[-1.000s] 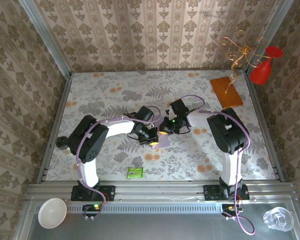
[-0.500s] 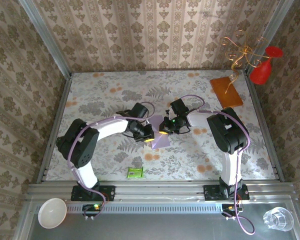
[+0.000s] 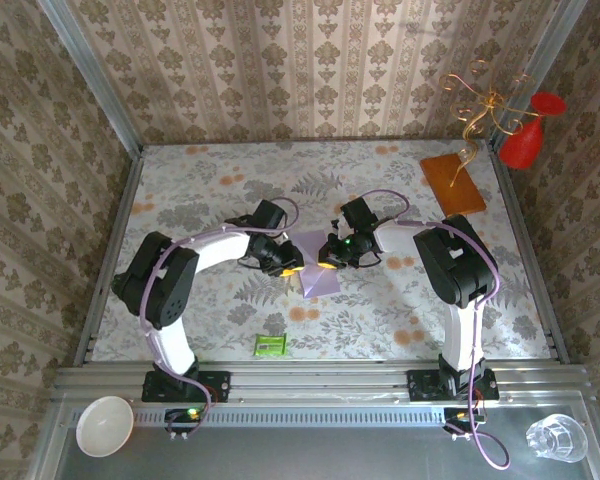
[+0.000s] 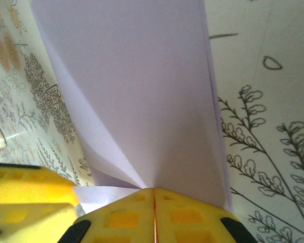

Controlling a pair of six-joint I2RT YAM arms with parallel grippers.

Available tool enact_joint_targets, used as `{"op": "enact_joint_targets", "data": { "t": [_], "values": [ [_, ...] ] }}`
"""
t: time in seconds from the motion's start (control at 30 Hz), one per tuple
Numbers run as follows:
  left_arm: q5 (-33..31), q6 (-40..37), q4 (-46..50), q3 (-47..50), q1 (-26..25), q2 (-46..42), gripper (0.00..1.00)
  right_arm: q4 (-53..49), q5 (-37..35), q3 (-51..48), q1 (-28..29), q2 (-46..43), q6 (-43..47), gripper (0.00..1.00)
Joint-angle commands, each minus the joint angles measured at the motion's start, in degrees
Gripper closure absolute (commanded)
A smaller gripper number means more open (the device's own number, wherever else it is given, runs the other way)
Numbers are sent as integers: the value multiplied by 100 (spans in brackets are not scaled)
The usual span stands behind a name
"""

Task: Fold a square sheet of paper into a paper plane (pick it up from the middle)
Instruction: Fold the triangle a second time at the center of the table.

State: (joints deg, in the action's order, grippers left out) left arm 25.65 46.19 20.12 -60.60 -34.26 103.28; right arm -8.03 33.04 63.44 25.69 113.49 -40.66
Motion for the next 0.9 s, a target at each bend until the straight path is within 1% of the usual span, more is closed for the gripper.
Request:
{"op": "enact_joint_targets", "data": {
  "t": [0.0, 0.07, 0.17, 0.5, 0.67, 0.8, 0.87],
  "values": [
    [62, -224, 15, -245, 59, 186, 71, -502, -550, -85, -47, 371, -36, 89],
    [128, -242, -50, -279, 77, 218, 75, -498, -549, -86, -47, 375, -29, 89],
    [157, -303, -28, -373, 92, 312, 78, -498, -548, -86, -47, 370, -29, 90],
    [258, -460, 53, -469, 159, 508, 81, -538, -535, -43, -64, 326, -20, 90],
    [343, -540, 35, -484, 157, 526, 89, -537, -476, 43, -73, 266, -42, 89],
    [304, -610, 88, -503, 165, 534, 93, -467, -356, 67, -73, 102, -81, 87],
    [292, -650, 111, -514, 179, 535, 95, -425, -286, 68, -77, -78, -91, 83]
  ]
}}
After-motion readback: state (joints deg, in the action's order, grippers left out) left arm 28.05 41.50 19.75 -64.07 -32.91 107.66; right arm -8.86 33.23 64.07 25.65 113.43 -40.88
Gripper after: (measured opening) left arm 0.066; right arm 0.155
